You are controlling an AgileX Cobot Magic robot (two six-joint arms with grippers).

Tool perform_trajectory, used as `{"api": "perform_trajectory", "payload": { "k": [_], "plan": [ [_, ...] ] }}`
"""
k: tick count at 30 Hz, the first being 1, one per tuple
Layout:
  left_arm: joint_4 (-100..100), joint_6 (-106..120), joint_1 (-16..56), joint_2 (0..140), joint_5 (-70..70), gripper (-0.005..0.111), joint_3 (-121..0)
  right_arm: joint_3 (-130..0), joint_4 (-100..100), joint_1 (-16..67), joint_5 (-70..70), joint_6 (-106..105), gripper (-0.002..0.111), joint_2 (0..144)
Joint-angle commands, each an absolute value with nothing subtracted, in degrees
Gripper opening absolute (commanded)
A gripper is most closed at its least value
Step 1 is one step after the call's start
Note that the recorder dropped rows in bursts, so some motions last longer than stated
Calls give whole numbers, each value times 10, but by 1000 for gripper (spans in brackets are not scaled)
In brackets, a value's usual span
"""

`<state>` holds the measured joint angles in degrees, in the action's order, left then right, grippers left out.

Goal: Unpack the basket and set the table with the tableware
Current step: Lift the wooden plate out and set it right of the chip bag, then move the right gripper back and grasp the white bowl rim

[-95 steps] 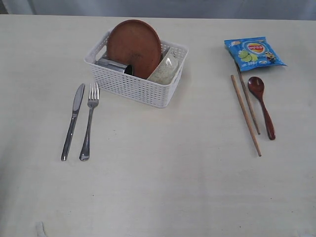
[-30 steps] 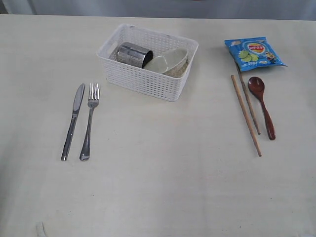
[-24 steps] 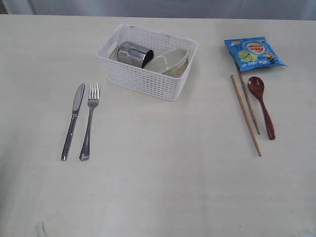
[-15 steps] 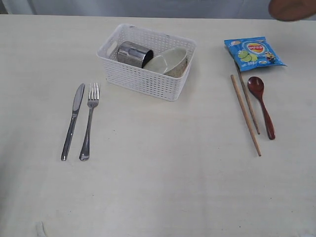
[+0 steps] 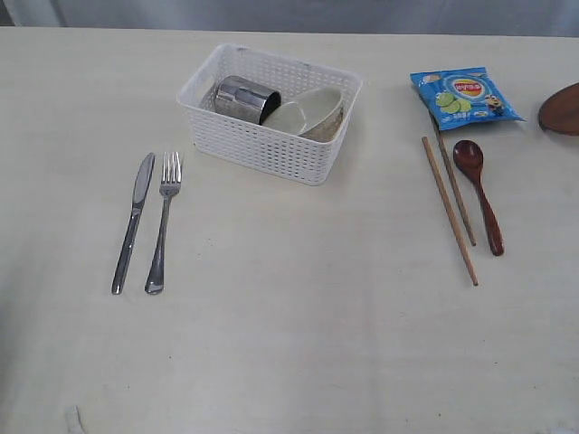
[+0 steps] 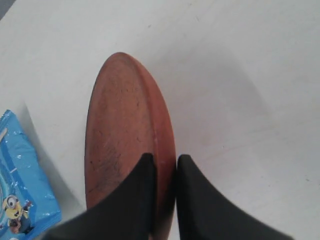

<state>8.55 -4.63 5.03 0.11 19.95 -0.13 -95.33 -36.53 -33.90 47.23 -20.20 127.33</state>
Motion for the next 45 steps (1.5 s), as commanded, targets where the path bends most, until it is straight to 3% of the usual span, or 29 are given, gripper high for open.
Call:
{"api": "perform_trajectory", "payload": {
  "k": [1,18,21,25,27,38,45],
  "plan": [
    [84,-48,54,0,199,0,0,-949,-429,-341,470,-273,-1,1300],
    [84,-48,54,0,199,0,0,-949,-502,-312,534,-345,0,1337],
    [84,-48,54,0,199,0,0,-949,-494,-313,542,-345,11,1334],
    [84,-48,54,0,199,0,0,-949,-494,-313,545,-343,42,1330],
    [84,-48,54,0,199,0,0,-949,-480,-313,550,-343,50,1322],
    [84,-48,54,0,199,0,0,-952,-485,-325,550,-309,50,1229],
    [84,-48,54,0,199,0,0,-952,-571,-264,585,-311,39,1145]
  ]
}}
